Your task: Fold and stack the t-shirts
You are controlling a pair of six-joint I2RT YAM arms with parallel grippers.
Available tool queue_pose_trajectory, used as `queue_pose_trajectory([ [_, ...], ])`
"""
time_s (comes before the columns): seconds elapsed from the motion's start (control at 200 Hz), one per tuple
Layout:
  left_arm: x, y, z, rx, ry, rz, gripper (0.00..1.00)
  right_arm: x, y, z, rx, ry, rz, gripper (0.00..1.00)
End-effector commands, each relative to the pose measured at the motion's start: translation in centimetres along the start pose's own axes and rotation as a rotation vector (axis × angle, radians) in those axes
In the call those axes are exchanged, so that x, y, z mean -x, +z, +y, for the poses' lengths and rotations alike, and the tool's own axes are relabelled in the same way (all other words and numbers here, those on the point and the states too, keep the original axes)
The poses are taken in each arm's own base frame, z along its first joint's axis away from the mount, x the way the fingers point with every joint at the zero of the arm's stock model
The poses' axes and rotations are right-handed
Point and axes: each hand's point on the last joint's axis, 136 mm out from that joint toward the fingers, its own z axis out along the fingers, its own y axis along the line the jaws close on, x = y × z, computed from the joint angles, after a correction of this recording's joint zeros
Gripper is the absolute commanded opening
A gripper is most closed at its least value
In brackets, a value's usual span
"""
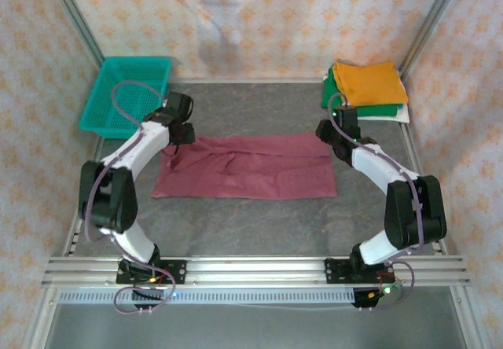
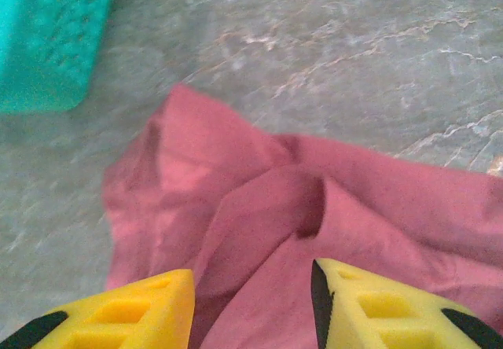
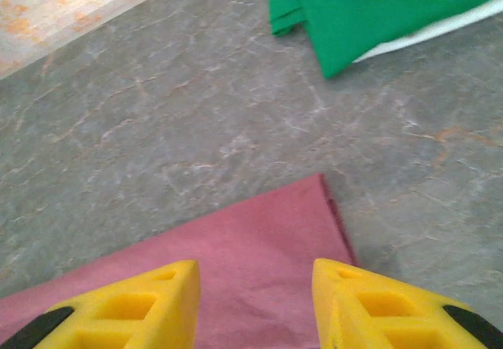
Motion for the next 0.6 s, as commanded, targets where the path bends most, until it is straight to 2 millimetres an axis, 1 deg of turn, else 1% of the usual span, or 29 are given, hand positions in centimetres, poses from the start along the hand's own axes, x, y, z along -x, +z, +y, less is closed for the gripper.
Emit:
queue_pose_trajectory([
  [0.0,-0.2,1.8,-1.7,-0.017,0.105,0.056,0.44,-0.3,0.5,0.6,0.005,-0.017,0.017,0.42],
  [0.045,0.0,2.5,-2.0,-0.016,0.121,0.057,0.44,-0.5,0.6,0.6,0.005,-0.015,0.020,0.42],
  [0.06,0.0,2.7,-2.1,-0.019,0.126,0.056,0.47,-0.6,0.7,0.6,0.005,-0.013,0.021,0.42],
  [0.085,0.1,3.0,-2.3,-0.026,0.132,0.057,0.48,-0.7,0.8,0.6,0.005,-0.015,0.023,0.42],
  [0.17,0.2,4.1,-2.7,-0.028,0.142,0.071,0.47,-1.0,0.9,0.6,0.005,-0.014,0.029,0.42],
  [0.2,0.6,4.0,-2.7,-0.025,0.141,0.061,0.46,-1.0,0.9,0.6,0.006,-0.016,0.028,0.43],
  [0.205,0.2,4.5,-2.7,-0.020,0.143,0.074,0.46,-1.0,0.9,0.6,0.005,-0.017,0.029,0.43],
  [0.215,0.0,5.0,-2.7,-0.017,0.144,0.082,0.46,-1.0,0.9,0.7,0.005,-0.017,0.030,0.43],
  [0.285,0.0,6.1,-2.9,-0.016,0.139,0.093,0.45,-0.9,0.9,0.7,0.004,-0.017,0.025,0.43],
  [0.365,-0.1,7.1,-3.1,-0.015,0.133,0.096,0.38,-0.9,0.8,0.6,0.001,-0.022,0.026,0.43],
  [0.445,0.1,7.7,-3.2,-0.007,0.130,0.107,0.36,-0.7,0.6,0.6,-0.001,-0.024,0.023,0.43],
  [0.5,0.5,7.7,-3.5,-0.015,0.128,0.103,0.28,-0.8,0.6,0.6,-0.002,-0.027,0.024,0.43],
  [0.546,0.6,7.2,-3.6,-0.023,0.117,0.107,0.23,-0.7,0.5,0.5,-0.007,-0.029,0.022,0.43],
  [0.596,0.8,6.4,-3.8,-0.029,0.108,0.097,0.13,-0.7,0.3,0.4,-0.010,-0.034,0.021,0.43],
])
